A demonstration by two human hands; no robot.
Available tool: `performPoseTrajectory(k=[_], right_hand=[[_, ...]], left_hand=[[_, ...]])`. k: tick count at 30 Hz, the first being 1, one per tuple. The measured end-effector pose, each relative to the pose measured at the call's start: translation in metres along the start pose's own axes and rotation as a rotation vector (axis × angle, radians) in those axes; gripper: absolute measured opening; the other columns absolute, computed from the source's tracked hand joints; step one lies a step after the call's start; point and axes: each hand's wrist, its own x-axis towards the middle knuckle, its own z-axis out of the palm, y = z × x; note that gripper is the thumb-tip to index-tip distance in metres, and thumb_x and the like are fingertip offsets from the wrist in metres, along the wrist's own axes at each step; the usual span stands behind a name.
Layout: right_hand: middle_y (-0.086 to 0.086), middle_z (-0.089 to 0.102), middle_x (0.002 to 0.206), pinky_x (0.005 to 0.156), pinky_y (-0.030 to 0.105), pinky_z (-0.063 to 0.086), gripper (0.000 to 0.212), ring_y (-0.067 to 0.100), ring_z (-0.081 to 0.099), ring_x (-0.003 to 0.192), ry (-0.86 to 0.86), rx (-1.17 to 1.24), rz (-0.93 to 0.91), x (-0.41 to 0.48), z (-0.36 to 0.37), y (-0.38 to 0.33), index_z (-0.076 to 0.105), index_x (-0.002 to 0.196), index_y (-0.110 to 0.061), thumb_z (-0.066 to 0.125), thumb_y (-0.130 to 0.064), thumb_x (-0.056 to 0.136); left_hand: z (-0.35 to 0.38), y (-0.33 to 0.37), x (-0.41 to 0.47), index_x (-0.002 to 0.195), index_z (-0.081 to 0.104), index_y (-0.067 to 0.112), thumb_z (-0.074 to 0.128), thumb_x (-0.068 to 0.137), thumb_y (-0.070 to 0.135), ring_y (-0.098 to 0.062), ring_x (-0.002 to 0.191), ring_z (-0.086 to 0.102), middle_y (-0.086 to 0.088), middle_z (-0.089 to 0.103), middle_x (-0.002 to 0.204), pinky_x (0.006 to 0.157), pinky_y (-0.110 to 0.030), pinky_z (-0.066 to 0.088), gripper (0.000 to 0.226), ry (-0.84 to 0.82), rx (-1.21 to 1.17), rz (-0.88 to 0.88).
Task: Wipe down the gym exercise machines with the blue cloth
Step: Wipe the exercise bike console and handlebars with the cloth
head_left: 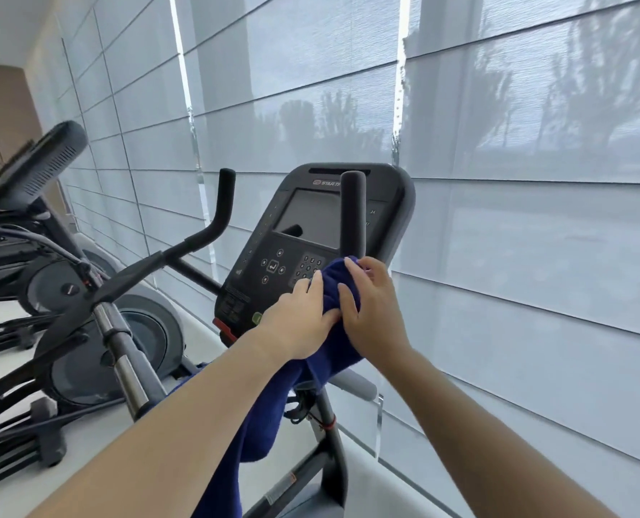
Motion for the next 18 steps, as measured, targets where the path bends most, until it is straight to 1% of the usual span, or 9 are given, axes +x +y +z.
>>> performPoseTrajectory(k=[2, 4, 6, 8, 10, 13, 15, 16, 18], right_hand=[[0.008, 0.042, 0.133, 0.094, 0.001, 0.021, 0.038, 0.013, 0.042, 0.115, 0.051, 0.101, 0.077, -0.008, 0.008, -0.002, 0.048, 0.133, -0.007, 0.047, -0.01, 0.095], [0.007, 0.043, 0.131, 0.091, -0.003, 0.022, 0.037, 0.007, 0.04, 0.109, 0.107, 0.165, 0.135, -0.011, 0.012, -0.005, 0.05, 0.131, -0.006, 0.049, -0.007, 0.094], [0.005, 0.045, 0.126, 0.094, 0.009, 0.035, 0.036, 0.008, 0.043, 0.107, 0.12, 0.176, 0.167, -0.013, 0.011, -0.006, 0.053, 0.128, -0.008, 0.051, -0.006, 0.093], [0.001, 0.047, 0.118, 0.091, 0.029, 0.048, 0.035, 0.011, 0.048, 0.102, 0.1, 0.165, 0.193, -0.015, 0.007, -0.007, 0.056, 0.126, -0.009, 0.053, -0.004, 0.091], [-0.002, 0.047, 0.111, 0.086, 0.037, 0.052, 0.036, 0.015, 0.053, 0.098, 0.102, 0.138, 0.205, -0.018, 0.003, -0.01, 0.058, 0.122, -0.009, 0.054, -0.001, 0.088], [-0.003, 0.049, 0.106, 0.084, 0.034, 0.052, 0.035, 0.018, 0.056, 0.091, 0.113, 0.097, 0.229, -0.022, 0.001, -0.018, 0.06, 0.117, -0.01, 0.054, 0.002, 0.085], [-0.002, 0.051, 0.103, 0.082, 0.025, 0.047, 0.035, 0.018, 0.056, 0.089, 0.1, 0.055, 0.236, -0.022, -0.001, -0.023, 0.061, 0.114, -0.011, 0.054, 0.005, 0.083], [-0.001, 0.053, 0.104, 0.081, 0.02, 0.044, 0.036, 0.019, 0.057, 0.089, 0.09, 0.024, 0.241, -0.022, -0.002, -0.026, 0.062, 0.112, -0.012, 0.053, 0.006, 0.082], [0.002, 0.056, 0.107, 0.08, 0.019, 0.042, 0.038, 0.018, 0.056, 0.09, 0.08, -0.031, 0.269, -0.022, -0.004, -0.033, 0.062, 0.11, -0.012, 0.05, 0.008, 0.08]], left_hand=[[-0.002, -0.003, 0.002, 0.149, 0.006, 0.017, 0.037, 0.094, 0.048, -0.033, 0.126, 0.042, -0.01, 0.024, 0.151, 0.102, -0.048, 0.038, 0.07, -0.036, -0.039, 0.016], [-0.002, -0.004, 0.003, 0.149, 0.007, 0.017, 0.037, 0.094, 0.048, -0.034, 0.125, 0.044, -0.011, 0.026, 0.148, 0.102, -0.047, 0.038, 0.07, -0.059, -0.029, 0.03], [-0.002, -0.004, 0.004, 0.149, 0.006, 0.015, 0.037, 0.095, 0.049, -0.036, 0.124, 0.043, -0.014, 0.028, 0.146, 0.102, -0.047, 0.038, 0.071, -0.056, 0.002, 0.043], [-0.001, -0.003, 0.003, 0.148, 0.005, 0.012, 0.036, 0.095, 0.048, -0.038, 0.124, 0.04, -0.016, 0.027, 0.146, 0.103, -0.045, 0.036, 0.071, -0.043, 0.038, 0.055], [0.0, -0.003, 0.001, 0.148, 0.003, 0.011, 0.034, 0.096, 0.047, -0.039, 0.125, 0.037, -0.017, 0.025, 0.147, 0.102, -0.044, 0.033, 0.071, -0.037, 0.07, 0.071], [-0.003, -0.009, -0.005, 0.148, 0.0, 0.012, 0.035, 0.096, 0.045, -0.037, 0.127, 0.034, -0.016, 0.023, 0.148, 0.104, -0.043, 0.031, 0.07, -0.035, 0.059, 0.131], [-0.007, -0.02, -0.012, 0.149, 0.0, 0.016, 0.036, 0.095, 0.046, -0.034, 0.128, 0.034, -0.012, 0.023, 0.149, 0.106, -0.043, 0.033, 0.071, -0.05, 0.036, 0.213], [-0.01, -0.028, -0.016, 0.149, 0.0, 0.019, 0.036, 0.094, 0.048, -0.033, 0.129, 0.033, -0.009, 0.021, 0.151, 0.107, -0.044, 0.033, 0.072, -0.065, 0.031, 0.262], [-0.017, -0.048, -0.026, 0.148, 0.001, 0.028, 0.034, 0.092, 0.056, -0.029, 0.136, 0.028, 0.0, 0.011, 0.157, 0.11, -0.044, 0.031, 0.071, -0.107, 0.021, 0.354]])
